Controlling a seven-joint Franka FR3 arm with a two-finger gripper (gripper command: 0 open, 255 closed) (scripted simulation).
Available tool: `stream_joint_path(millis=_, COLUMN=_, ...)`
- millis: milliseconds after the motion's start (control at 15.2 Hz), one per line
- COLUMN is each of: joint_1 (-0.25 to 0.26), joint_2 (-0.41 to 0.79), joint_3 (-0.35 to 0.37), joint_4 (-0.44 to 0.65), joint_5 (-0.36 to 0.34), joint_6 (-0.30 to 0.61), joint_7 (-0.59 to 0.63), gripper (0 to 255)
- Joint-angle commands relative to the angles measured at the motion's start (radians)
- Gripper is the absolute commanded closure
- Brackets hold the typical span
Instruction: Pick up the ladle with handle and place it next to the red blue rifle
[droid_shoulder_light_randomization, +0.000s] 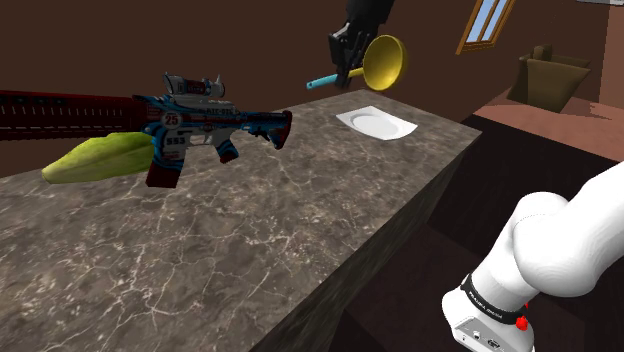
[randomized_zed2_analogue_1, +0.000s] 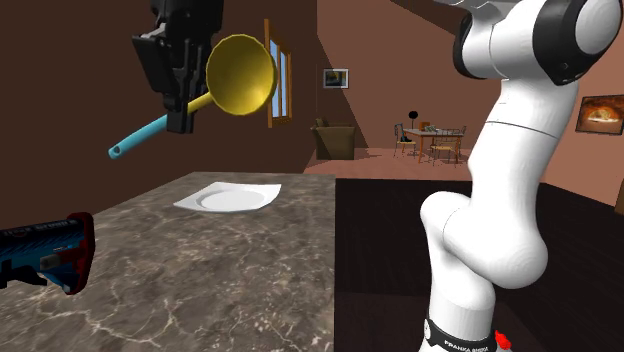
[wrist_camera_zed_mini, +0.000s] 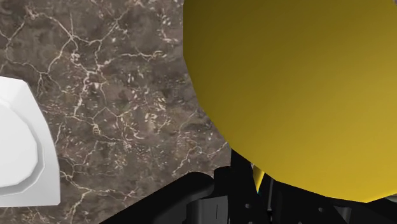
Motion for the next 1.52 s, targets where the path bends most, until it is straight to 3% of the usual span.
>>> stream_joint_path(millis=0, joint_1=0.0, joint_2=-0.01, joint_3=-0.001, joint_4=-0.038, joint_5=0.001, joint_6=0.029, joint_7=-0.002, gripper=255)
stream_joint_path(millis=1452, joint_1=0.007, joint_2=-0.068, joint_3=0.005, joint_4=-0.391, joint_5=0.014, joint_6=0.324, joint_7=-0.014, gripper=255)
